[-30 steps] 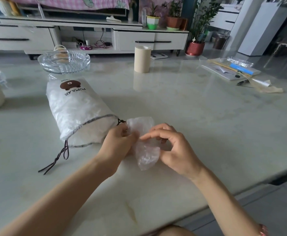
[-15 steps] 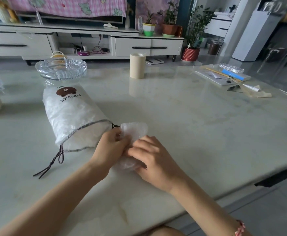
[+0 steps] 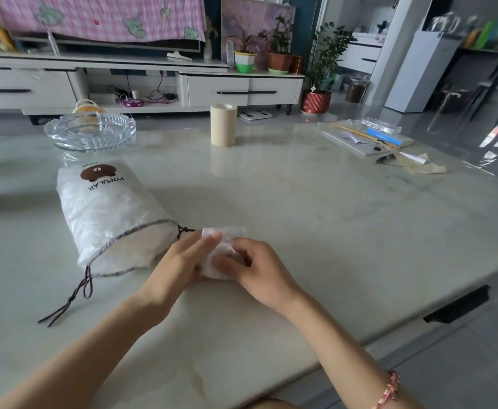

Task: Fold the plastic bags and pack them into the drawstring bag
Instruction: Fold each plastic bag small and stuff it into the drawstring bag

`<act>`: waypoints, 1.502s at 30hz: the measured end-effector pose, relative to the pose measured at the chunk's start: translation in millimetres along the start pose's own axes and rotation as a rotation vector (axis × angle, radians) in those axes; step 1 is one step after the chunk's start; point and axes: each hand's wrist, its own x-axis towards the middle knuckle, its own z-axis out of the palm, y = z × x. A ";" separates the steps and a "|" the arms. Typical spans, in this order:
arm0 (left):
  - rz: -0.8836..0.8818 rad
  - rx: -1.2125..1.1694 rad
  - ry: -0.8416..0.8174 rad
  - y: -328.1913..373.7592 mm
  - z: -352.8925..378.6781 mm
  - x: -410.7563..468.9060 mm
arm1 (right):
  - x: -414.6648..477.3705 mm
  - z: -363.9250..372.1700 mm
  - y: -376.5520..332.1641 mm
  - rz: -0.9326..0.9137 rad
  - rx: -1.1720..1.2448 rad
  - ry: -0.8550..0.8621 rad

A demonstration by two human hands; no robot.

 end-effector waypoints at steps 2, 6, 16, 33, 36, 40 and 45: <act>0.075 0.117 0.010 0.2 4.6 -3.9 | 0.2 0.7 -0.7 0.005 0.050 -0.008; 0.148 0.226 0.153 -4.7 5.1 -4.9 | -1.2 5.3 2.5 0.022 0.068 0.021; 0.149 0.117 0.251 3.4 0.4 -5.4 | -1.1 -0.9 8.0 0.041 0.026 0.408; -0.204 -0.462 0.014 9.0 7.6 -6.4 | -2.6 -11.0 -7.8 0.227 0.593 0.141; -0.251 -0.488 0.055 5.2 8.3 -3.9 | -2.2 -8.5 -5.5 0.204 0.492 0.129; -0.162 -0.157 0.170 0.9 12.9 -5.3 | -2.2 -3.7 -0.9 0.118 0.342 0.175; -0.023 0.107 0.264 -4.0 7.5 -9.1 | -4.3 -0.8 -2.9 0.081 0.213 0.143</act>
